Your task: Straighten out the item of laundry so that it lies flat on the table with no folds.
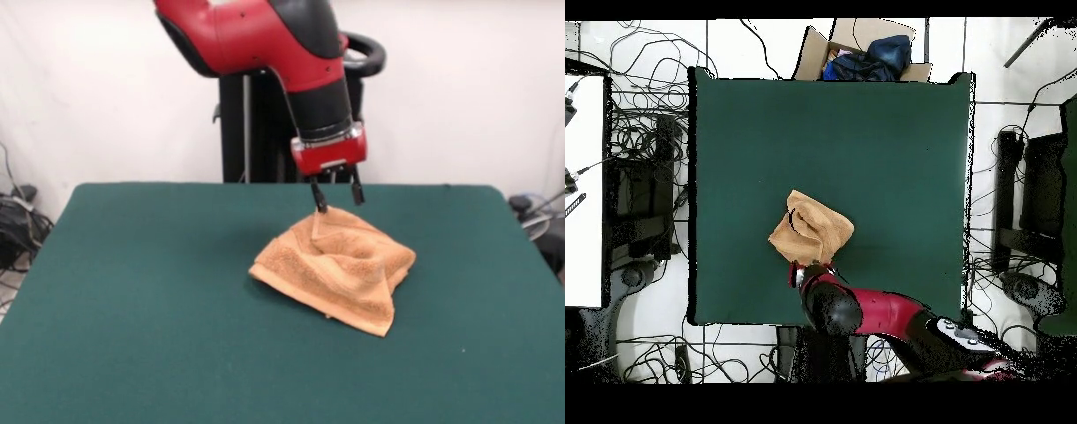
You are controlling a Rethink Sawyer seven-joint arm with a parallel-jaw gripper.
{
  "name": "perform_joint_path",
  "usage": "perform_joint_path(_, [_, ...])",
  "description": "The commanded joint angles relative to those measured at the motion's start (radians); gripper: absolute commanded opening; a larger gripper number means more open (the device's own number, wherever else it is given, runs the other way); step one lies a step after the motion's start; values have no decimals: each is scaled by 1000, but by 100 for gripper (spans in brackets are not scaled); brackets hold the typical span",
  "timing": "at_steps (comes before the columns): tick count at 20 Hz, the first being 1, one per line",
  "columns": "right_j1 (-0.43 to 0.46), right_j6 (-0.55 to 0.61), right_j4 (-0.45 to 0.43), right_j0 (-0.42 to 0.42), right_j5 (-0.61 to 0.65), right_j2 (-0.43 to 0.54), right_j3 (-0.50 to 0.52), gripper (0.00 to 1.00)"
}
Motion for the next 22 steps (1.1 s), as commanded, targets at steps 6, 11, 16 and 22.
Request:
perform_joint_path(6, [15, 99, -4, 116, 73, -116, -131, 100])
perform_joint_path(11, [1, 97, -3, 150, 71, -157, -140, 100])
perform_joint_path(16, [-9, 96, -6, 161, 65, -173, -140, 100])
perform_joint_path(22, [-3, 90, -12, 154, 66, -167, -142, 100])
